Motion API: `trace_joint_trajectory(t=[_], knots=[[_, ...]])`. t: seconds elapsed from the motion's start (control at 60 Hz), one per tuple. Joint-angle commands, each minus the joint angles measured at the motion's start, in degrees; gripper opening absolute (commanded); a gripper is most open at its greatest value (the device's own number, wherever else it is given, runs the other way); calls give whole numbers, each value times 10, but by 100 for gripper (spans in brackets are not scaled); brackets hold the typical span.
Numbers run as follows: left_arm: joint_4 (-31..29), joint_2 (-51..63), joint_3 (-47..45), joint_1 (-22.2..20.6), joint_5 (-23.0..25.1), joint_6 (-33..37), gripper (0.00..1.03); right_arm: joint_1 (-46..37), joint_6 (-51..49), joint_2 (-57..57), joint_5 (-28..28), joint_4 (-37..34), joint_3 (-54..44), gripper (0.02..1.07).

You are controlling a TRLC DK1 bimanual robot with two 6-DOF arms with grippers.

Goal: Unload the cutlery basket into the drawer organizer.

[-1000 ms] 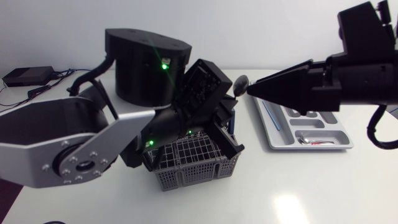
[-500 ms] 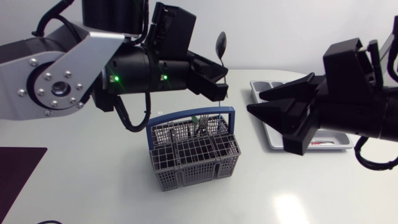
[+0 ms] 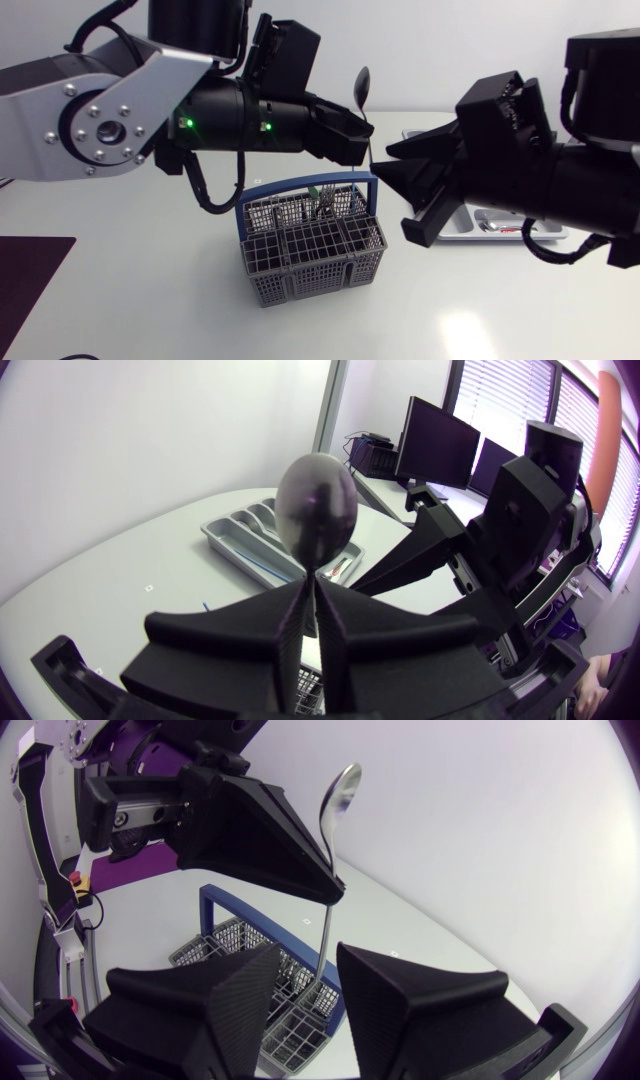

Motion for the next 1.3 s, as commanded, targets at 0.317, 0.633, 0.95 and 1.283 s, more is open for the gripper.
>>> trace_joint_trajectory(t=[0.317,0.633,0.95,1.283], knots=[[-3,10,25,9,21,-22,8,38,-10,46,48,50,-14,26],[-4,10,23,14,27,-25,8,41,-19,64,69,75,-20,11],[-4,10,23,15,27,-25,8,41,-29,58,78,79,-32,8],[-8,10,25,15,27,-25,8,45,-45,54,90,78,-40,8]])
